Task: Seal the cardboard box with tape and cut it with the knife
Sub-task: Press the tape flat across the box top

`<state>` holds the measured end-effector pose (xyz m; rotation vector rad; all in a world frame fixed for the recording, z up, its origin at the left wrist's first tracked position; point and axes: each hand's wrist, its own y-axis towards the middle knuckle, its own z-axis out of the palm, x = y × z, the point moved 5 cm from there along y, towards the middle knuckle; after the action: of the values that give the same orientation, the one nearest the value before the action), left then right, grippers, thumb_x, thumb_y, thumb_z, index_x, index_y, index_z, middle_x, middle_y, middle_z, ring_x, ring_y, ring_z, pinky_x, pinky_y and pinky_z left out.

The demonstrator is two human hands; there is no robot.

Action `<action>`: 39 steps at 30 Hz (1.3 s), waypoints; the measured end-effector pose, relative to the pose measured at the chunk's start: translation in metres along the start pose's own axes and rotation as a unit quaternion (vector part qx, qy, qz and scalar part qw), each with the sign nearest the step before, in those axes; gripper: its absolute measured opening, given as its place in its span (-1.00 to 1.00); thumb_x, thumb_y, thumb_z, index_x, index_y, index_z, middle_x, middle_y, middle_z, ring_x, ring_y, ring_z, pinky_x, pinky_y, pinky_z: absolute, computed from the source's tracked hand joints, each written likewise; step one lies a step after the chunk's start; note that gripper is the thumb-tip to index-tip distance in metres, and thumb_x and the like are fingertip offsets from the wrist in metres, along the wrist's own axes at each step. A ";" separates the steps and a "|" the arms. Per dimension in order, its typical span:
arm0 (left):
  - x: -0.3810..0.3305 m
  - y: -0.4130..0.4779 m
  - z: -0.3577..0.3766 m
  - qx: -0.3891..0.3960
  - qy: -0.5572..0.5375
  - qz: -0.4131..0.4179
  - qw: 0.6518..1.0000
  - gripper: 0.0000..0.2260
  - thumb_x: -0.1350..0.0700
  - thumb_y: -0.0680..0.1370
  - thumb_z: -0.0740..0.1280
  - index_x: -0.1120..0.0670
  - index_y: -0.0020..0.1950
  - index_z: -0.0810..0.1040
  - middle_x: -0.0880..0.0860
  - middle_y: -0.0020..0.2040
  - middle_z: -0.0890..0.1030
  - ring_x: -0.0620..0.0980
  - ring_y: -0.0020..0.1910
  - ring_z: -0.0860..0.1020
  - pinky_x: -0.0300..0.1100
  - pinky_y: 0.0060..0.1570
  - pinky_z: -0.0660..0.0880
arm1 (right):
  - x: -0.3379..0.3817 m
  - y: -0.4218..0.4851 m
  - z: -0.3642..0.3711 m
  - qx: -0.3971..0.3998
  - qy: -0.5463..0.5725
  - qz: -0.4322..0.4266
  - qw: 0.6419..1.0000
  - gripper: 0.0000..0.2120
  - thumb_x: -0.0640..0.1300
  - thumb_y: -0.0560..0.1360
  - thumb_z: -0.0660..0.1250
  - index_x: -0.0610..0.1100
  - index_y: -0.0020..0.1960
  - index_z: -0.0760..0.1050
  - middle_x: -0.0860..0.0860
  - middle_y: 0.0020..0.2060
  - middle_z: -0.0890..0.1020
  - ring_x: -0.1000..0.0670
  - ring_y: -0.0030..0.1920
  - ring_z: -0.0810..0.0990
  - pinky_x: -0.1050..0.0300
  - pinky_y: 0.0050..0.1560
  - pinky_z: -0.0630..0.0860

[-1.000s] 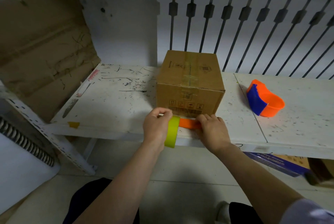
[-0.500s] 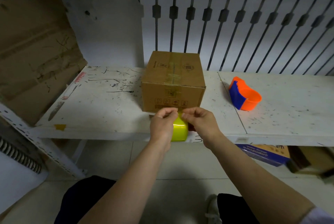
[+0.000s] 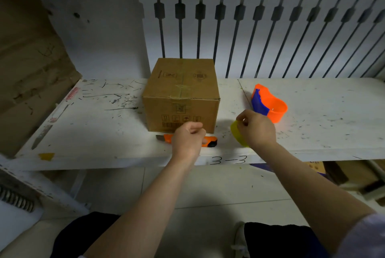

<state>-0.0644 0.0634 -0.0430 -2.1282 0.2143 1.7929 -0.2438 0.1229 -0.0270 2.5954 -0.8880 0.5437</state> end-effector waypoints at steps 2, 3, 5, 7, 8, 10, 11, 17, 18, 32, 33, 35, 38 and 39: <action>0.003 0.006 -0.005 -0.006 0.013 -0.004 1.000 -0.84 0.20 0.53 0.27 0.08 0.08 0.55 -0.02 -0.05 0.61 -0.11 -0.28 0.61 -0.15 -0.14 0.55 | 0.002 0.011 0.007 0.006 -0.051 -0.035 0.998 -0.76 -0.23 0.48 0.20 -0.11 0.10 0.55 -0.15 -0.03 0.67 -0.20 -0.05 0.60 0.04 -0.19 0.47; 0.004 0.010 -0.007 -0.008 0.020 -0.004 1.000 -0.86 0.21 0.53 0.27 0.08 0.05 0.56 -0.04 -0.09 0.60 -0.10 -0.30 0.61 -0.13 -0.12 0.56 | 0.002 0.016 0.012 0.012 -0.073 -0.051 0.996 -0.75 -0.23 0.48 0.19 -0.13 0.11 0.54 -0.15 -0.02 0.66 -0.21 -0.05 0.59 0.05 -0.20 0.45; 0.008 0.016 -0.009 -0.011 0.026 -0.008 1.000 -0.88 0.21 0.53 0.28 0.08 0.02 0.57 -0.04 -0.14 0.61 -0.09 -0.32 0.60 -0.17 -0.16 0.54 | 0.004 0.025 0.021 0.027 -0.115 -0.073 0.990 -0.72 -0.26 0.49 0.17 -0.14 0.15 0.51 -0.14 0.04 0.63 -0.20 -0.02 0.59 0.04 -0.19 0.46; 0.011 0.020 -0.009 -0.012 0.032 -0.010 0.999 -0.89 0.21 0.53 0.28 0.08 0.00 0.57 -0.05 -0.16 0.61 -0.09 -0.32 0.60 -0.24 -0.23 0.52 | 0.004 0.032 0.029 0.034 -0.148 -0.085 0.985 -0.70 -0.26 0.50 0.16 -0.11 0.19 0.50 -0.11 0.08 0.62 -0.18 0.00 0.59 0.04 -0.16 0.48; 0.012 0.021 -0.009 -0.012 0.033 -0.012 0.999 -0.90 0.21 0.53 0.28 0.08 -0.02 0.57 -0.06 -0.17 0.61 -0.09 -0.32 0.60 -0.26 -0.24 0.50 | 0.004 0.033 0.032 0.034 -0.154 -0.090 0.983 -0.69 -0.25 0.50 0.16 -0.10 0.21 0.49 -0.11 0.08 0.63 -0.17 0.02 0.59 0.03 -0.14 0.50; 0.014 0.023 -0.009 -0.010 0.037 -0.015 0.999 -0.90 0.21 0.53 0.28 0.05 -0.07 0.56 -0.06 -0.17 0.61 -0.09 -0.32 0.60 -0.27 -0.25 0.49 | 0.003 0.035 0.037 0.035 -0.160 -0.090 0.982 -0.66 -0.24 0.50 0.18 -0.08 0.24 0.48 -0.11 0.07 0.64 -0.16 0.04 0.58 0.00 -0.09 0.52; 0.015 0.023 -0.008 -0.008 0.039 -0.017 0.999 -0.90 0.21 0.53 0.28 0.03 -0.09 0.56 -0.05 -0.16 0.62 -0.10 -0.32 0.60 -0.27 -0.24 0.50 | 0.002 0.035 0.039 0.037 -0.160 -0.087 0.983 -0.65 -0.23 0.50 0.19 -0.07 0.26 0.47 -0.11 0.06 0.64 -0.16 0.04 0.58 -0.01 -0.07 0.54; 0.013 0.021 -0.007 -0.003 0.030 -0.018 0.999 -0.85 0.21 0.52 0.28 -0.02 -0.18 0.53 -0.03 -0.16 0.63 -0.11 -0.34 0.59 -0.29 -0.29 0.46 | -0.004 0.032 0.042 0.062 -0.114 -0.056 0.990 -0.62 -0.23 0.49 0.21 -0.10 0.31 0.42 -0.14 0.08 0.63 -0.18 0.04 0.59 0.01 -0.02 0.55; 0.012 0.020 -0.008 -0.004 0.030 -0.017 0.999 -0.85 0.21 0.52 0.28 -0.02 -0.19 0.53 -0.03 -0.16 0.63 -0.11 -0.34 0.59 -0.28 -0.28 0.46 | -0.004 0.032 0.041 0.067 -0.111 -0.052 0.990 -0.61 -0.22 0.49 0.22 -0.10 0.31 0.42 -0.13 0.09 0.63 -0.17 0.06 0.59 0.01 -0.02 0.54; -0.049 0.018 -0.064 -0.216 0.226 0.259 0.914 -0.84 0.11 0.46 0.37 0.04 0.02 0.62 -0.03 -0.05 0.61 -0.03 0.02 0.51 -0.19 0.06 0.43 | 0.078 0.014 0.000 -0.109 0.044 -0.168 0.979 -0.63 -0.01 0.54 0.19 -0.12 0.29 0.45 -0.14 0.19 0.52 -0.17 0.22 0.43 -0.04 0.20 0.38; -0.057 0.022 -0.070 -0.232 0.255 0.292 0.892 -0.79 0.10 0.46 0.35 0.04 0.09 0.61 0.02 0.03 0.63 0.01 0.08 0.50 -0.17 0.14 0.37 | 0.085 0.015 0.005 -0.090 0.039 -0.181 0.979 -0.59 0.03 0.53 0.18 -0.11 0.32 0.43 -0.14 0.23 0.51 -0.18 0.26 0.41 -0.05 0.25 0.35; -0.068 0.036 -0.076 -0.223 0.310 0.335 0.861 -0.72 0.05 0.50 0.30 0.05 0.18 0.57 0.04 0.18 0.61 0.07 0.24 0.47 0.00 0.32 0.27 | 0.096 0.017 0.017 -0.063 0.038 -0.192 0.979 -0.48 0.14 0.50 0.08 -0.11 0.36 0.38 -0.13 0.30 0.48 -0.19 0.32 0.37 -0.11 0.31 0.33; -0.068 0.060 -0.074 -0.125 0.399 0.326 0.848 -0.65 -0.05 0.53 0.24 -0.01 0.29 0.48 -0.02 0.36 0.48 0.06 0.43 0.30 0.18 0.46 0.03 | 0.105 0.019 0.031 -0.048 0.026 -0.194 0.979 -0.40 0.19 0.48 -0.02 -0.11 0.39 0.35 -0.13 0.35 0.44 -0.22 0.38 0.32 -0.17 0.36 0.31; -0.065 0.066 -0.072 -0.093 0.422 0.318 0.844 -0.62 -0.10 0.52 0.22 -0.03 0.32 0.45 -0.04 0.39 0.44 0.04 0.45 0.27 0.17 0.46 -0.02 | 0.106 0.020 0.034 -0.046 0.017 -0.188 0.981 -0.40 0.20 0.49 -0.01 -0.10 0.39 0.34 -0.13 0.36 0.44 -0.22 0.39 0.31 -0.16 0.36 0.31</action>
<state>-0.0327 -0.0310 0.0199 -3.1228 1.1082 0.9764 -0.1713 0.0397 -0.0041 2.5692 -0.3836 0.4251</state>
